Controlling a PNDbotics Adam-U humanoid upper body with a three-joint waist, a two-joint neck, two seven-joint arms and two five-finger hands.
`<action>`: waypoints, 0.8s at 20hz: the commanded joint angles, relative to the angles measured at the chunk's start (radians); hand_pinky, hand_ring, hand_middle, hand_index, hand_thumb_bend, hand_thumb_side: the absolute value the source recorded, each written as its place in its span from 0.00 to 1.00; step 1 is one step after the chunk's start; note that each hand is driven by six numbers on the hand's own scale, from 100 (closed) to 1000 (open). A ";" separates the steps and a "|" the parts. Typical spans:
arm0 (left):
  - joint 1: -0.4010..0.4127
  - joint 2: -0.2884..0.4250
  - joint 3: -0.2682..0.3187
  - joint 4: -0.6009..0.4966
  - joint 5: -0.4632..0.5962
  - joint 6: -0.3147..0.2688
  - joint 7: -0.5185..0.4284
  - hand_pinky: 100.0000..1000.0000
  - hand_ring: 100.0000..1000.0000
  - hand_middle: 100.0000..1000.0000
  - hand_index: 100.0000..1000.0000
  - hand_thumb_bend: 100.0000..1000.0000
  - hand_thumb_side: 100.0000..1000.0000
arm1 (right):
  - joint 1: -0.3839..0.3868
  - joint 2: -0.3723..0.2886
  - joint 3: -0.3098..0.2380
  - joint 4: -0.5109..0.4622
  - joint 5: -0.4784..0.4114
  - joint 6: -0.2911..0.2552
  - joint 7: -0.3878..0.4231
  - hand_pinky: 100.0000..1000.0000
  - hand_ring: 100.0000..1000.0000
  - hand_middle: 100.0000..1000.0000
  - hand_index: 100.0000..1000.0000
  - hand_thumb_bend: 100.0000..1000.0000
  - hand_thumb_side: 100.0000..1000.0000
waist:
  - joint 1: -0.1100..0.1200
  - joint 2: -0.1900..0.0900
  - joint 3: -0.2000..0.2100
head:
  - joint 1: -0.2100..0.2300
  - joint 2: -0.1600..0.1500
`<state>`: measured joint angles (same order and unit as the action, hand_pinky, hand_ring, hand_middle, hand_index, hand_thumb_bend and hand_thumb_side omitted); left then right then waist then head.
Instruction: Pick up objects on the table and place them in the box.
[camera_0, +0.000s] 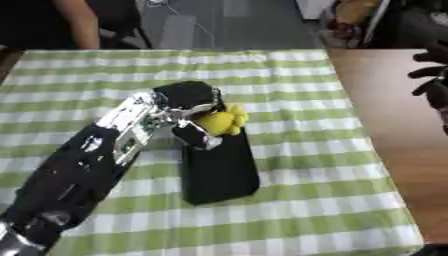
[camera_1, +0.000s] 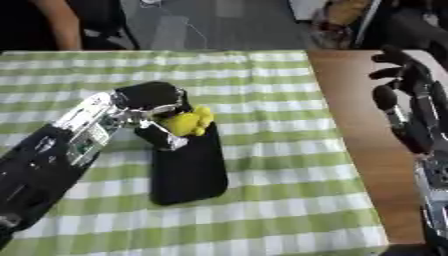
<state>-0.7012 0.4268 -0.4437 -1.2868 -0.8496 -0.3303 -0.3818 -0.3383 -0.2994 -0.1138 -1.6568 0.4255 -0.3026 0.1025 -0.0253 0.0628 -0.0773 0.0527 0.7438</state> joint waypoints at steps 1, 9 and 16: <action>-0.009 0.002 0.002 -0.008 0.005 -0.026 -0.029 0.21 0.21 0.35 0.46 0.14 0.36 | -0.016 -0.018 -0.004 -0.011 -0.004 0.002 0.002 0.46 0.65 0.76 0.93 0.62 1.00 | 0.001 -0.009 -0.001 | 0.008 -0.010; -0.005 0.000 0.007 -0.005 0.019 -0.071 -0.088 0.42 0.44 0.52 0.63 0.59 0.57 | -0.017 -0.018 -0.004 -0.012 -0.004 0.002 0.002 0.46 0.65 0.76 0.93 0.62 1.00 | 0.001 -0.008 -0.001 | 0.008 -0.010; -0.005 -0.001 0.010 -0.006 0.028 -0.079 -0.095 0.49 0.48 0.55 0.64 0.70 0.62 | -0.018 -0.018 -0.003 -0.012 -0.003 0.001 0.003 0.46 0.65 0.76 0.93 0.62 1.00 | 0.001 -0.008 -0.002 | 0.009 -0.011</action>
<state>-0.6953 0.4190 -0.4438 -1.2831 -0.8287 -0.4077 -0.4739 -0.3403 -0.2994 -0.1137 -1.6568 0.4255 -0.3027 0.1028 -0.0253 0.0650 -0.0773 0.0567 0.7438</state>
